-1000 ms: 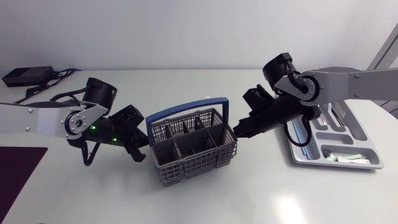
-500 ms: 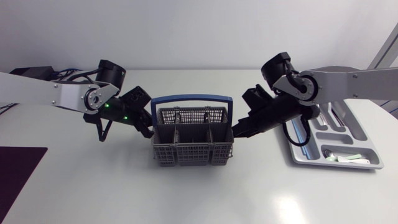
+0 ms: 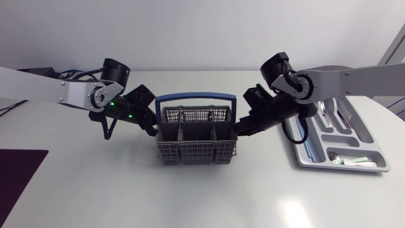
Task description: Sort the cutlery from the basket into the organizer compartments.
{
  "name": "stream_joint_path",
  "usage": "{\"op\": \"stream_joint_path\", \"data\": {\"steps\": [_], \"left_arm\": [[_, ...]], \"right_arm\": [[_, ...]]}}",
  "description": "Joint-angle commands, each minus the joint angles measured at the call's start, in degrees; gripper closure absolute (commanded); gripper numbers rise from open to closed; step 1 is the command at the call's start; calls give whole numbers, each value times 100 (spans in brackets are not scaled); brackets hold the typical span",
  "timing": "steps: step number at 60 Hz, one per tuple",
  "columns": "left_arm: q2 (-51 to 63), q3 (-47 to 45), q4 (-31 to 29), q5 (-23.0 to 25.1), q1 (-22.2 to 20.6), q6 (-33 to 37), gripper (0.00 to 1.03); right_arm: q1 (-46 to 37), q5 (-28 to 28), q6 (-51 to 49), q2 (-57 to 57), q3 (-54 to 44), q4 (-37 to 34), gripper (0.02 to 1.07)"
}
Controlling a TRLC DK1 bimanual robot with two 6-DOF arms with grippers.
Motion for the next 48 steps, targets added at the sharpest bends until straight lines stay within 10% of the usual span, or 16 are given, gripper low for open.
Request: {"op": "stream_joint_path", "data": {"steps": [1, 48], "left_arm": [[165, 126, 29, 187, -83, -5, 100], [-222, -234, 29, 196, 93, -58, 100]], "right_arm": [[106, -117, 181, 94, 123, 201, 101], [53, 225, 163, -486, -475, 289, 101]]}}
